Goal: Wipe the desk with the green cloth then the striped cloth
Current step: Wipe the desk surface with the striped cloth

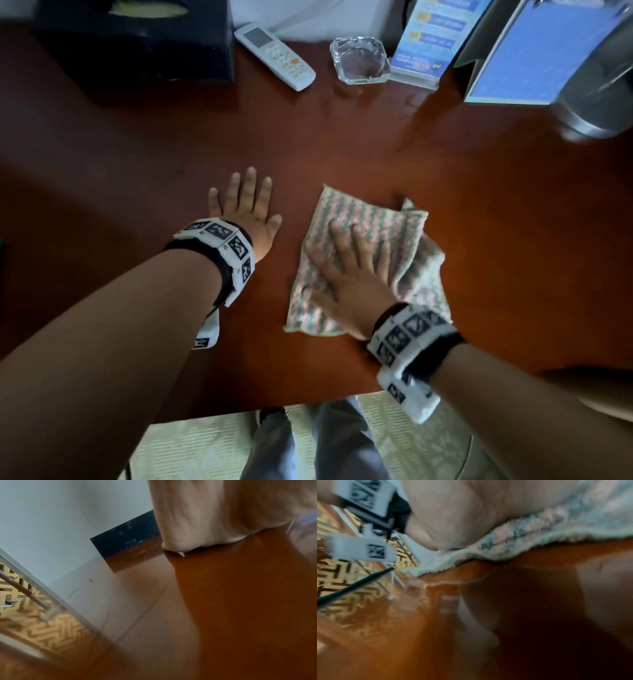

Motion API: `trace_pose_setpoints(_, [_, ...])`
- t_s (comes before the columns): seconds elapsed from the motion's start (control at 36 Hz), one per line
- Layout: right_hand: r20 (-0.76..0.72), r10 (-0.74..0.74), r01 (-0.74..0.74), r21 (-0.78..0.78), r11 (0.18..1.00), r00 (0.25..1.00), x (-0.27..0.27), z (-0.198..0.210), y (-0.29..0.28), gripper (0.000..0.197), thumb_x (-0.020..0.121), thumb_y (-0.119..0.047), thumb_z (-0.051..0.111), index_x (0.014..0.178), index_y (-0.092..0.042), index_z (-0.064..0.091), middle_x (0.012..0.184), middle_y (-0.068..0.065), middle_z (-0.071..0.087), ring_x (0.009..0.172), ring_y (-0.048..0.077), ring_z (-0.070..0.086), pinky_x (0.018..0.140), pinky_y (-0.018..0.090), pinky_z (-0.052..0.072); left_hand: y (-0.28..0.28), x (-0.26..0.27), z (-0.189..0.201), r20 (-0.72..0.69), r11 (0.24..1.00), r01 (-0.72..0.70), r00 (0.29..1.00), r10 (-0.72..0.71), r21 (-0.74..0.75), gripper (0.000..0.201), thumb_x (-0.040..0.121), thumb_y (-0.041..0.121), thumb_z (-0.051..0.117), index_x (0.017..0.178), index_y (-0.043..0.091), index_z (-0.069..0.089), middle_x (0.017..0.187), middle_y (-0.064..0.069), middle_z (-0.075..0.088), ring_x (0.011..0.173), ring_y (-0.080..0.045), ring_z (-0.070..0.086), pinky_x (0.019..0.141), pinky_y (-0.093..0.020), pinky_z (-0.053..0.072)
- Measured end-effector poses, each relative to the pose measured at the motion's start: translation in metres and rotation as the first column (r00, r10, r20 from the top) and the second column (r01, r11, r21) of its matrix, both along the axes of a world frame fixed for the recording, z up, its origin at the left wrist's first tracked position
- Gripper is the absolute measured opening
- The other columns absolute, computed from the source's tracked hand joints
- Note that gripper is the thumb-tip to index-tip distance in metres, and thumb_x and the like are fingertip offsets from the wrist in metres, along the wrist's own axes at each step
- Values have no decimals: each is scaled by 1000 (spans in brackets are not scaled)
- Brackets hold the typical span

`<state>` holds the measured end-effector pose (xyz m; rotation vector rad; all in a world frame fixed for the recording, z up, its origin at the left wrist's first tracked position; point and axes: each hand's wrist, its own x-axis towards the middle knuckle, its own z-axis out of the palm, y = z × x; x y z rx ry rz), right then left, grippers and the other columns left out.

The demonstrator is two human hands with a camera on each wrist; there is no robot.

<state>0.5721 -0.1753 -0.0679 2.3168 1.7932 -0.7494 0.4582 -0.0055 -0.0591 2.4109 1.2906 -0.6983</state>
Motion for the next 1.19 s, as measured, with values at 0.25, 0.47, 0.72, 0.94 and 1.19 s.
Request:
trace_pose_setpoints(0.25, [-66, 149, -147, 40, 988, 987, -36, -2, -66, 63, 89, -68, 26, 144, -54, 0, 152, -15, -33, 137, 16, -37, 102, 58, -27, -1, -3, -1, 40, 1000, -1, 999, 0, 11, 60, 100, 45, 10, 147, 24, -22, 152, 1, -32, 142, -21, -25, 116, -49, -10])
trace_pose_setpoints(0.47, [47, -197, 197, -9, 980, 979, 25, 0, -68, 64, 80, -73, 11, 135, -62, -21, 145, -23, -41, 137, 16, -36, 110, 57, -19, -1, 0, 1, 1, 1000, 2, 1000, -2, 2, 61, 100, 46, 7, 145, 23, -26, 150, 0, -36, 141, -22, -28, 115, -49, -11])
trace_pose_setpoints(0.72, [33, -286, 288, -54, 956, 958, 28, 4, -67, 63, 89, -71, 13, 139, -55, -23, 144, -16, -46, 132, 19, -44, 109, 59, -20, -1, 1, 1, -7, 1000, 6, 1000, -6, 17, 60, 100, 46, 7, 145, 23, -25, 151, 0, -35, 141, -22, -27, 115, -49, -10])
trace_pose_setpoints(0.94, [13, -199, 200, -73, 977, 980, -13, 7, -60, 66, 90, -71, 14, 141, -51, -22, 144, -11, -48, 130, 25, -47, 105, 62, -24, -1, -1, -5, 26, 999, 5, 1000, -6, 45, 60, 100, 46, 8, 146, 24, -22, 153, 0, -31, 142, -21, -25, 116, -49, -10])
trace_pose_setpoints(1.19, [-89, 27, -25, 28, 999, 996, -81, 7, -43, 64, 94, -65, 26, 146, -49, -8, 148, -8, -40, 130, 21, -47, 99, 62, -31, 0, -6, -14, 139, 996, 34, 989, -45, 83, 63, 100, 44, 20, 150, 19, -10, 157, -4, -19, 144, -24, -17, 115, -52, -10])
